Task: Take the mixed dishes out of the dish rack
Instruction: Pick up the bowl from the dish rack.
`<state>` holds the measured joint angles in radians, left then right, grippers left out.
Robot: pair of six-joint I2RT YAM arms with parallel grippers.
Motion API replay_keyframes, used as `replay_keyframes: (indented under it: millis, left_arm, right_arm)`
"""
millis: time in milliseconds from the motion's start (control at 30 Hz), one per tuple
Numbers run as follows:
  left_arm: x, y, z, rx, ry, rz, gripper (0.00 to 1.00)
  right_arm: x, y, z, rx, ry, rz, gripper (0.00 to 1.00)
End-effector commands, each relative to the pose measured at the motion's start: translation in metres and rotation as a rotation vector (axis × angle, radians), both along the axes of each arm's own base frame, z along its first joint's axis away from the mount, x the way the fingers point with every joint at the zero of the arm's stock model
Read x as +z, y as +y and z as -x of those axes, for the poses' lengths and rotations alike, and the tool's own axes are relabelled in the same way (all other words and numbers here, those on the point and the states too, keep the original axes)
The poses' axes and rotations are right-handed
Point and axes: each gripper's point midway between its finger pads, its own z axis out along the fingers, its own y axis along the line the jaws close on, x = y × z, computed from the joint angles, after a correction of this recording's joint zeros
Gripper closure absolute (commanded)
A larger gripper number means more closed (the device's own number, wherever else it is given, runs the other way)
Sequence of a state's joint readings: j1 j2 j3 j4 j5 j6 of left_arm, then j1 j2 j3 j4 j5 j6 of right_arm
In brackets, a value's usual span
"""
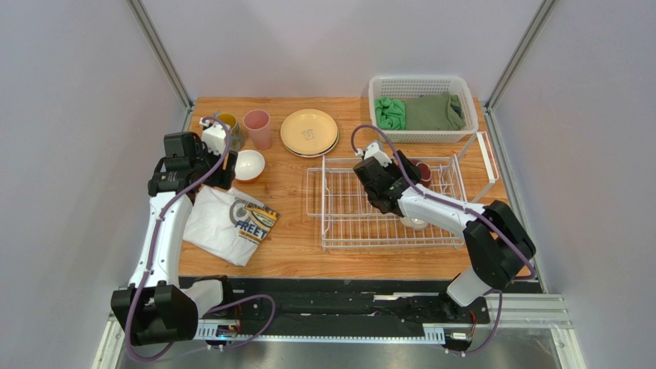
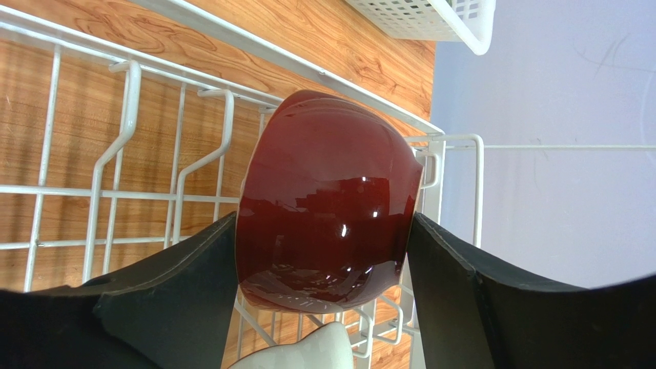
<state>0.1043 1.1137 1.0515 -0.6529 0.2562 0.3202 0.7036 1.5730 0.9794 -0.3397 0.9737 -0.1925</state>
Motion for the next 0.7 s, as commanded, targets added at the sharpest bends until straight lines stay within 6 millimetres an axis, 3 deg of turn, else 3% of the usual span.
replay_keyframes:
  millis: [0,667]
  left_arm:
    - [0.014,-0.002,-0.006,-0.022,-0.050,-0.003,0.24]
    - [0.020,-0.009,-0.010,-0.034,-0.054,0.041,0.24]
  right_arm:
    - [0.028,-0.016,-0.001,-0.045,-0.076,0.011,0.30]
    - [0.073,-0.027,0.004,-0.039,-0.151,-0.043,0.51]
